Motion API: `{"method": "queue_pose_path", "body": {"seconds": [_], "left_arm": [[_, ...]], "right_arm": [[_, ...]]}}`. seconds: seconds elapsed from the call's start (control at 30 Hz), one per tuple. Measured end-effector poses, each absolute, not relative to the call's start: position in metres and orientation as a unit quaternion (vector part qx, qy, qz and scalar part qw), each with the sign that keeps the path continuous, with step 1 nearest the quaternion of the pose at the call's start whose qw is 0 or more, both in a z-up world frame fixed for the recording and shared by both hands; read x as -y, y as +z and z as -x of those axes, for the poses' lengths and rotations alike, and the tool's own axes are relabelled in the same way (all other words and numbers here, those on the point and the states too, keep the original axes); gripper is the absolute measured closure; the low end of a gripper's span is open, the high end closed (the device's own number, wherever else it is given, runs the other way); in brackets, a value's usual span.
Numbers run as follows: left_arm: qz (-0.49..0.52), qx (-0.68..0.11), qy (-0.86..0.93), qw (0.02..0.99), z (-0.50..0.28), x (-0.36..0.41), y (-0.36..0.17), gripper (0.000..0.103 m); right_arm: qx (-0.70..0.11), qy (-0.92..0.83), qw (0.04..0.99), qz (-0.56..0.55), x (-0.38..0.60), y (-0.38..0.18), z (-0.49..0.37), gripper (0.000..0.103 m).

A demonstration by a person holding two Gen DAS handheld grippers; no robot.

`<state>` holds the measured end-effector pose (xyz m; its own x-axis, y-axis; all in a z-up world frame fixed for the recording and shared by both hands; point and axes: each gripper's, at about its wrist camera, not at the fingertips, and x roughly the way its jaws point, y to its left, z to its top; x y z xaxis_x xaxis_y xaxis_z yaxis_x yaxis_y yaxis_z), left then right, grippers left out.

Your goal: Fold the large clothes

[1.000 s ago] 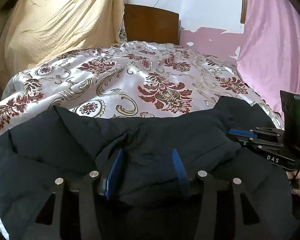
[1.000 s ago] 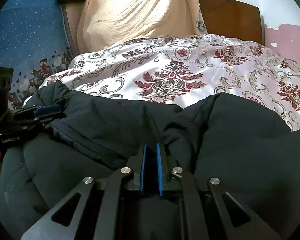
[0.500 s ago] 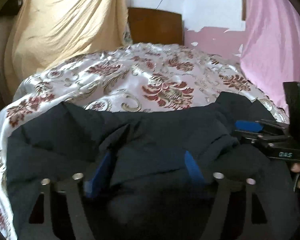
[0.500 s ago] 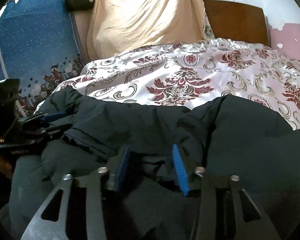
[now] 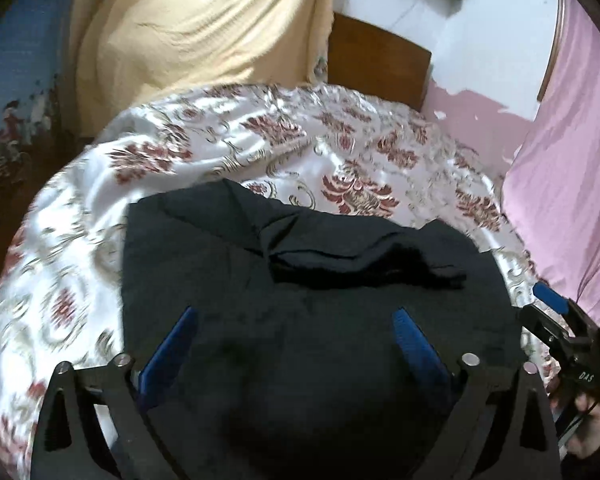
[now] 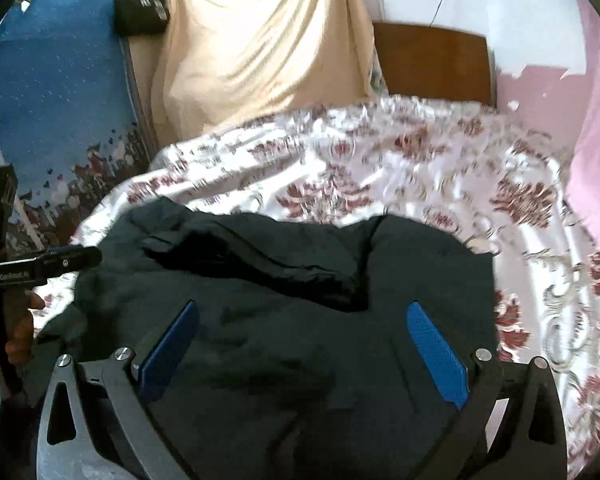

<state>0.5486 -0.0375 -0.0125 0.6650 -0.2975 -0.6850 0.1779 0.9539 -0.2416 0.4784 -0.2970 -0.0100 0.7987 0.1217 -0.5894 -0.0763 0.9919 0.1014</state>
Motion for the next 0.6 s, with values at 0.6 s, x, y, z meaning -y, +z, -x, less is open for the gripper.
{"method": "queue_pose_path", "body": {"seconds": [0.6], "left_arm": [[-0.007,-0.265,-0.086,0.96,-0.343,0.044,0.099,0.0]], "right_arm": [[-0.23,0.047,0.972,-0.022,0.269,0.101,-0.288,0.001]]}}
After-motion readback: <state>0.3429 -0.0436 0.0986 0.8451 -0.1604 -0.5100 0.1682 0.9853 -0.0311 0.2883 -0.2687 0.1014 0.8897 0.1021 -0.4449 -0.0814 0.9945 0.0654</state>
